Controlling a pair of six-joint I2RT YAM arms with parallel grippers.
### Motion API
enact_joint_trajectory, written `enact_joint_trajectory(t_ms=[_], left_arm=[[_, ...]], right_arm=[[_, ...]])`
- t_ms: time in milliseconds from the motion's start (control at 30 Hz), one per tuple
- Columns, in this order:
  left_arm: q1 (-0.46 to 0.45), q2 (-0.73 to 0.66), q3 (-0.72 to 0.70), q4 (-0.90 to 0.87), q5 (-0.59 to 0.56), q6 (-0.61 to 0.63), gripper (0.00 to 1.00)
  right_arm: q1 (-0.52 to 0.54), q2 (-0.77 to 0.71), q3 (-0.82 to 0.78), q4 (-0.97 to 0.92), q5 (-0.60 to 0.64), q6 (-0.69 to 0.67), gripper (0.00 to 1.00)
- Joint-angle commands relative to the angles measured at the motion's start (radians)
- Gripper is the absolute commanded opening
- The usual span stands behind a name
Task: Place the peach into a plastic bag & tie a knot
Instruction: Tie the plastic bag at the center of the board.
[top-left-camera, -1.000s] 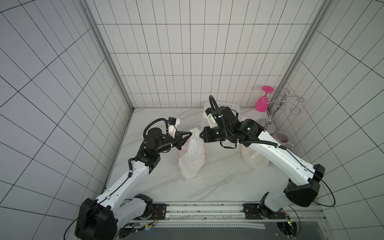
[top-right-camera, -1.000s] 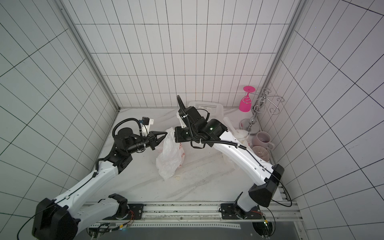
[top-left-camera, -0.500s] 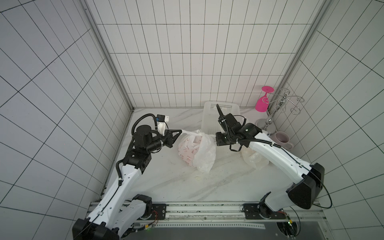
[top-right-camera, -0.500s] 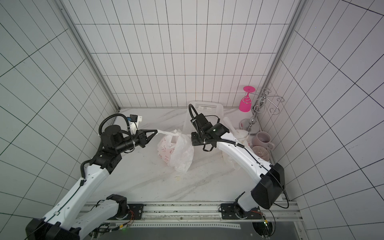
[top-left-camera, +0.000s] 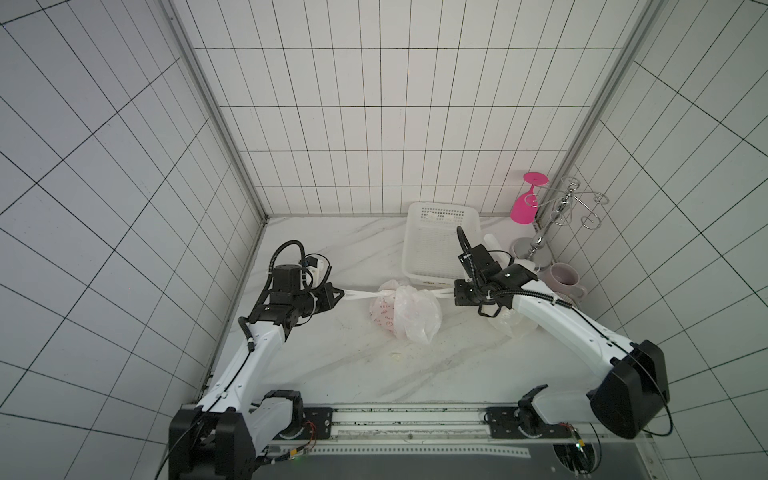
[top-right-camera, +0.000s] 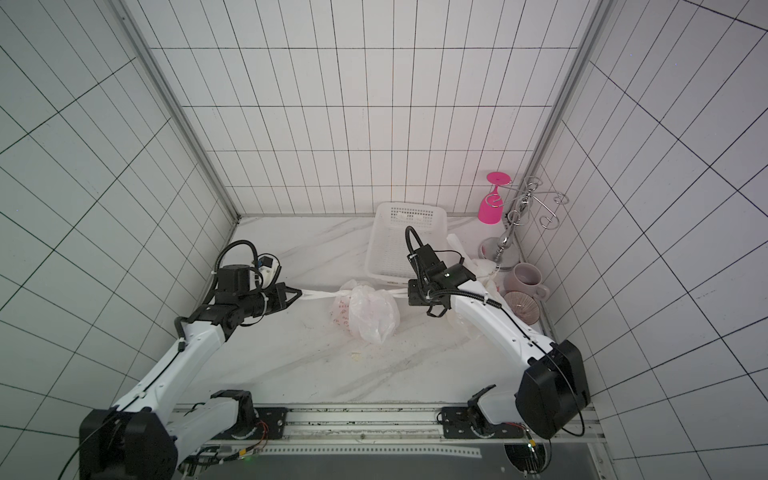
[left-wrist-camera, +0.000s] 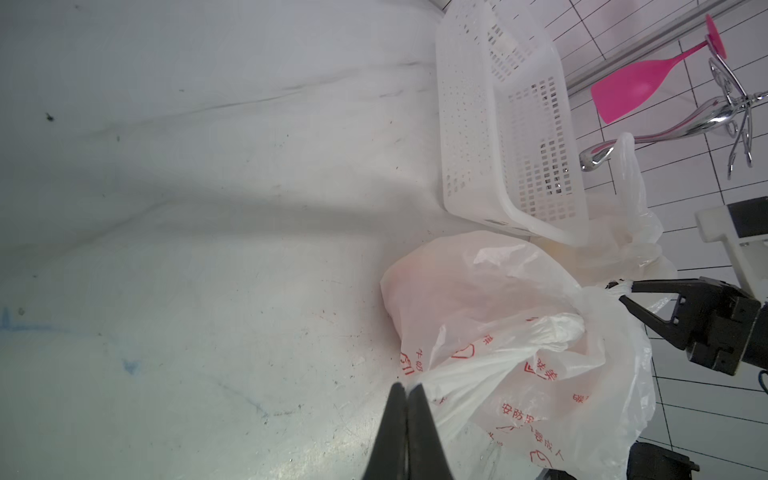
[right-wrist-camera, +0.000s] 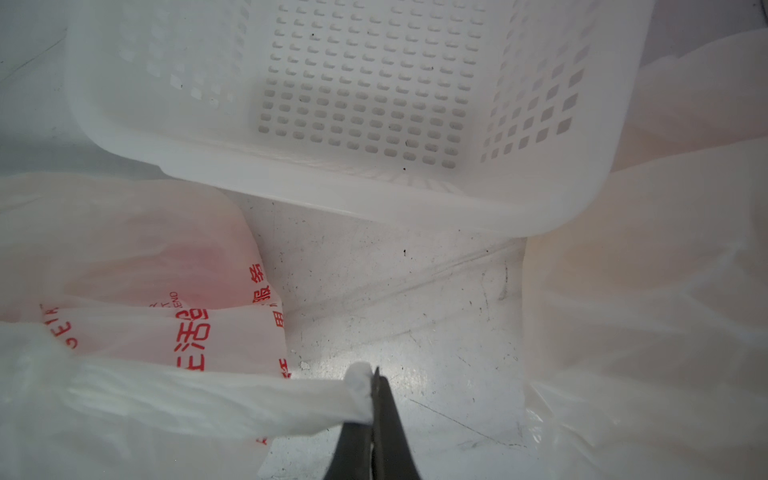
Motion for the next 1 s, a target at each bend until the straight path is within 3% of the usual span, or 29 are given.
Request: enact_joint_trajectory(t_ms=[0,167,400,433,533,567,700,800,967], left_arm=[[0.090,-0.007,0.003,-0.016,-0.264,-0.004,0.00],[0.108,-0.012,-0.009,-0.013,-0.307,-0.010,0.00],[0.109,-0.015,-0.003,-0.008,-0.313,-0.001,0.00],[0.108,-0.014,-0.001,0.005,-0.295,-0.004,0.00],[0.087,-0.014,-0.004,0.119,-0.104,-0.035,0.00],[0.056,-0.006,0.004,0.147,-0.067,-0.045,0.02],[-0.065,0.017,0.073,0.122,-0.081,0.009,0.32],[-0.064,0.028,0.128,0.030,-0.155,0.062,0.44],[-0.066,-0.017,0.299,-0.190,-0.357,0.170,0.65]], right_arm=[[-0.116,-0.022,-0.086,-0.192,0.271,0.026,0.00],[-0.185,-0.039,-0.127,-0.167,0.245,0.003,0.00],[-0.200,-0.032,-0.146,-0.146,0.221,-0.006,0.00],[-0.199,-0.034,-0.138,-0.140,0.200,-0.011,0.00],[-0.121,-0.060,-0.098,-0.087,0.106,-0.043,0.00],[-0.079,-0.061,-0.075,-0.079,0.089,-0.044,0.00],[-0.013,-0.034,-0.014,-0.073,-0.010,-0.017,0.00],[-0.008,-0.031,-0.022,-0.029,-0.138,-0.033,0.13],[-0.031,-0.100,0.043,-0.123,-0.337,-0.105,0.62]])
